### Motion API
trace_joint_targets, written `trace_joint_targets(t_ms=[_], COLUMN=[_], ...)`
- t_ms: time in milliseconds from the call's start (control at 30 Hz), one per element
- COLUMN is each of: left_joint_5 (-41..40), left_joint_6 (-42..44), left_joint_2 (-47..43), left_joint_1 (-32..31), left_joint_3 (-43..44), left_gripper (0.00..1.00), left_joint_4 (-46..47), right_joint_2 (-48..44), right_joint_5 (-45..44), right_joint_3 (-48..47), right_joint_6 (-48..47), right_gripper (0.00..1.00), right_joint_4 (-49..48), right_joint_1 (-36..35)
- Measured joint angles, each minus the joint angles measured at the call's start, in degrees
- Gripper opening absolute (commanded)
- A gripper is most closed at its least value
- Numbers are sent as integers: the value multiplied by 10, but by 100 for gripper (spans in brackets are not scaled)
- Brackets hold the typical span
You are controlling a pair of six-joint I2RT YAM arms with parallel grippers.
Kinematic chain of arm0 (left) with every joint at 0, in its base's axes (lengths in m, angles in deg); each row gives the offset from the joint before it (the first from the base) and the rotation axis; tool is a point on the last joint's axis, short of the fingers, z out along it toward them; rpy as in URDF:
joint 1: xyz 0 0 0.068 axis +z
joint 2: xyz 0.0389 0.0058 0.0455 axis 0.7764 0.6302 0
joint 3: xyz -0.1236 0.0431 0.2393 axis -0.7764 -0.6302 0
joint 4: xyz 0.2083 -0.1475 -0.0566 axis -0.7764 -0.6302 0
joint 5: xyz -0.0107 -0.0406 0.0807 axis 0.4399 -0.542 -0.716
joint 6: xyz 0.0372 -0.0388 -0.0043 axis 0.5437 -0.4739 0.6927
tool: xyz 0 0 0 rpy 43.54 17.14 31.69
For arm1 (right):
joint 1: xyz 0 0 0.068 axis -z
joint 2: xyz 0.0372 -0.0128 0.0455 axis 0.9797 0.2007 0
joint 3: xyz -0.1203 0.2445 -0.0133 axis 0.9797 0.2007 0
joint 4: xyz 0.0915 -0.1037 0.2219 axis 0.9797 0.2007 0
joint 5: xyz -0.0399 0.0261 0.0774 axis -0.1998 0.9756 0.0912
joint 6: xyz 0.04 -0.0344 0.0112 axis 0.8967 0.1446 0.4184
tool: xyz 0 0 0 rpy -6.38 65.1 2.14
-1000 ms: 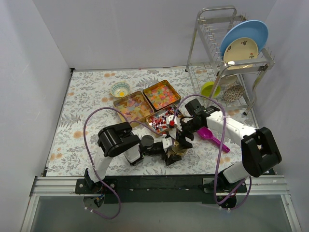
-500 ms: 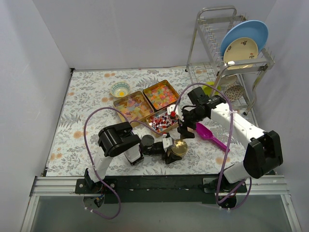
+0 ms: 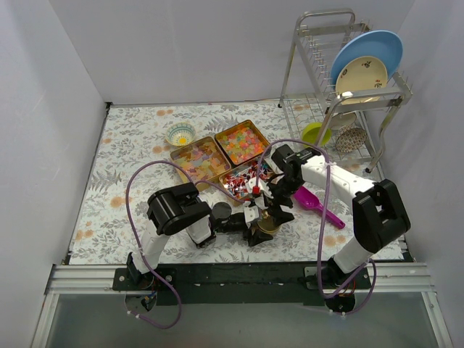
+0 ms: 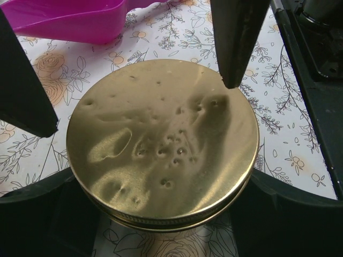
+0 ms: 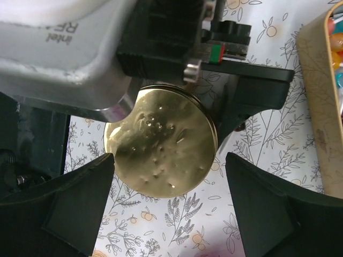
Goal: Pack the candies
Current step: Screw the bottle lid onto the packing bottle.
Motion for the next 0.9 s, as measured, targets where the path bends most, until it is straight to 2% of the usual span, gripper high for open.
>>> trace_joint_targets(t_ms=[233,500,633,767,900], left_joint_5=[1,23,32,38,38], left_joint_6=[-1,-1,0,2,0], left_joint_2=[0,3,5,6,12], left_joint_1=[4,13,17,19,21], left_joint_3=[1,4,5,7,17], left_gripper=[0,0,0,0,0], left_joint_4=[0,0,0,0,0], right_joint_2=[-5,-109,-154,-166,-121], right_joint_5=[-4,-73,-99,-97,-59], right_joint_3=[30,121,169,148,57], right_joint_6=[-25,-42,-42,-33,-5], right_gripper=[91,89,88,88,88], right_joint_4=[2,-33,31,70,54], right_joint_1=[0,2,14,61,73])
